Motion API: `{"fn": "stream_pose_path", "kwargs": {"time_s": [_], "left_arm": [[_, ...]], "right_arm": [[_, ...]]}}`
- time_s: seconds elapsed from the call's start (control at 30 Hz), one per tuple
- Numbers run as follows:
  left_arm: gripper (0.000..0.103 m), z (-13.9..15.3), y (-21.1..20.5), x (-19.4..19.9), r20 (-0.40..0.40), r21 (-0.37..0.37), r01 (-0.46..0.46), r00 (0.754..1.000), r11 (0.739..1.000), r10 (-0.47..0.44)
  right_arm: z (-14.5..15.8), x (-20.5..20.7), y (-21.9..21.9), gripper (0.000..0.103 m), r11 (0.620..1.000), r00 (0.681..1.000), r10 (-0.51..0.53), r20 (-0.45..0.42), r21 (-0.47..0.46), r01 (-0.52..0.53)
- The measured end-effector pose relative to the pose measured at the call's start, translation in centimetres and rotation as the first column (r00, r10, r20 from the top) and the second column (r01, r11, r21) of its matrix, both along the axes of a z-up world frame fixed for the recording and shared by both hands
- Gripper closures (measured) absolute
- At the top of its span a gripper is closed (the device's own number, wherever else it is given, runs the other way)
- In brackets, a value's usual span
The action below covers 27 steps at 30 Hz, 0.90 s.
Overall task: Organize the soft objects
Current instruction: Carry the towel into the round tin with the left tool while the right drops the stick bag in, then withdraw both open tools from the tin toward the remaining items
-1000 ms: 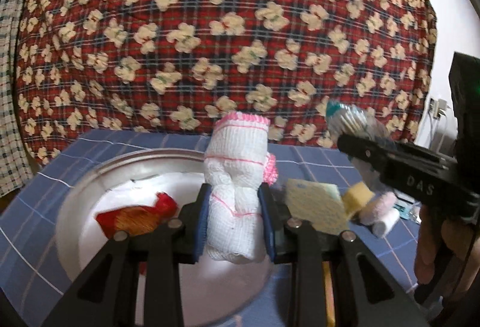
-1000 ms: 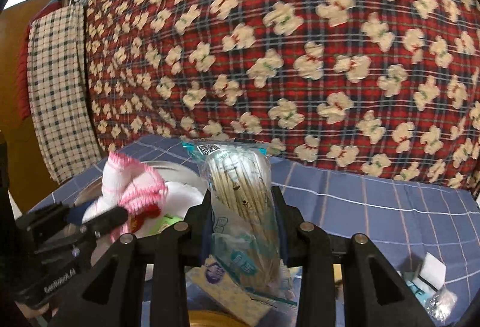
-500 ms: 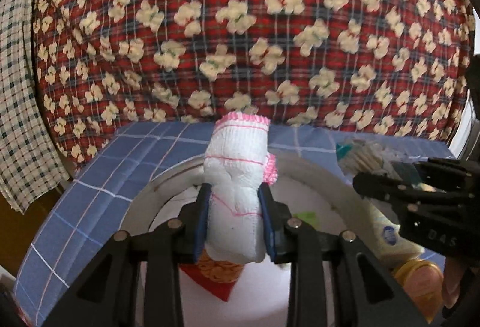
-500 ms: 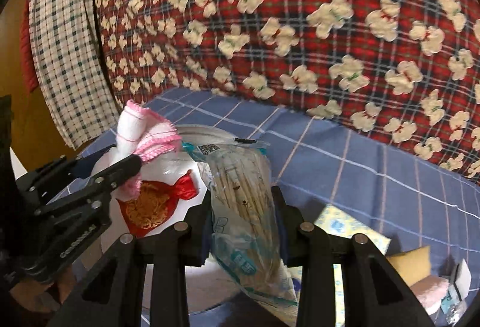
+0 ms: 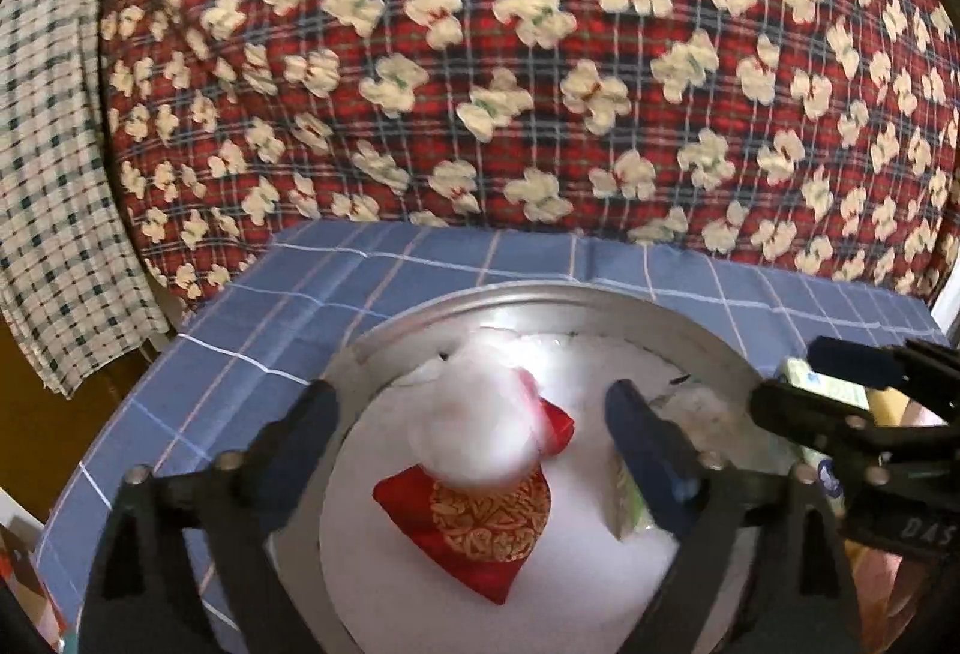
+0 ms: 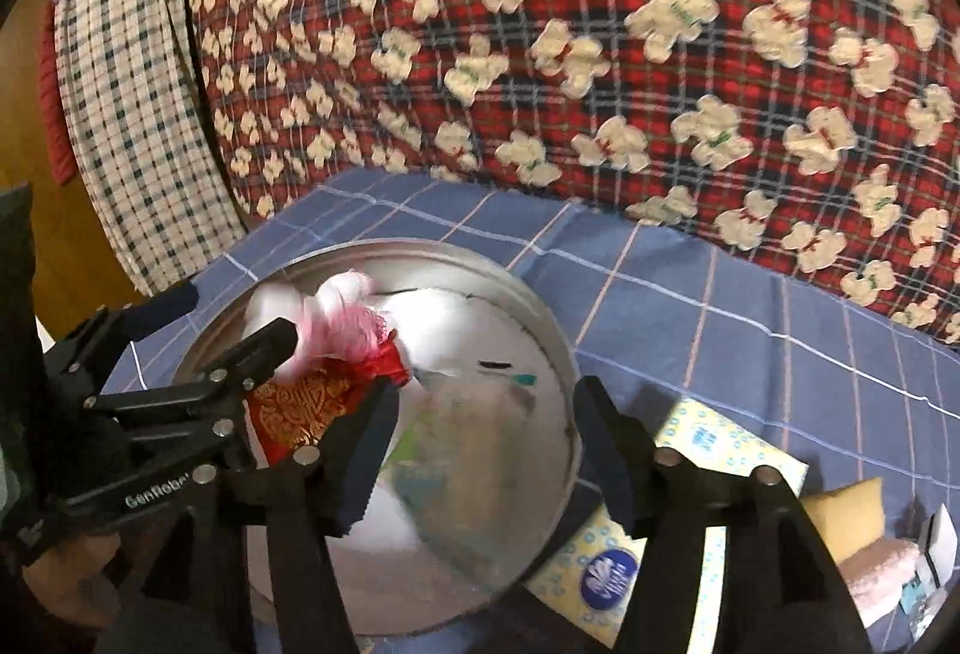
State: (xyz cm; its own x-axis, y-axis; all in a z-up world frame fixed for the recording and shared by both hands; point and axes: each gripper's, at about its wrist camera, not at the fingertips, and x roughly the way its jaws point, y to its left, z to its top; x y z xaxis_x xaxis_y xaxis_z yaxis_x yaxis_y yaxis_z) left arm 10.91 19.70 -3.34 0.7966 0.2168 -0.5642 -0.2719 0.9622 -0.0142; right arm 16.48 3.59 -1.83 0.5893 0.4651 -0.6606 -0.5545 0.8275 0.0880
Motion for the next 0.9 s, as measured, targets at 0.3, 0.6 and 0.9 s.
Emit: {"fn": "stream_pose_path", "kwargs": {"time_s": [0.3,0.6,0.9], "left_arm": [[0.010,1.6,-4.8,-1.5,0.056,-0.003,0.101,0.993,0.995,-0.100],[0.007,2.5,-15.5,-1.7,0.046,0.068,0.317,0.946,0.946,-0.321],[0.007,1.9,-24.9,-0.7,-0.030,0.040,0.493,0.870,0.869,-0.492]], "right_arm": [[0.9,-3.9,-8.6,0.035,0.995,0.995,-0.069,0.077,0.075,0.063],[-1.0,-5.4,-20.7,0.028,0.961,0.956,-0.277,0.099,0.055,0.272],[-4.3,-5.7,-29.1,0.028,0.909,0.908,-0.417,0.034,0.038,0.416]]}}
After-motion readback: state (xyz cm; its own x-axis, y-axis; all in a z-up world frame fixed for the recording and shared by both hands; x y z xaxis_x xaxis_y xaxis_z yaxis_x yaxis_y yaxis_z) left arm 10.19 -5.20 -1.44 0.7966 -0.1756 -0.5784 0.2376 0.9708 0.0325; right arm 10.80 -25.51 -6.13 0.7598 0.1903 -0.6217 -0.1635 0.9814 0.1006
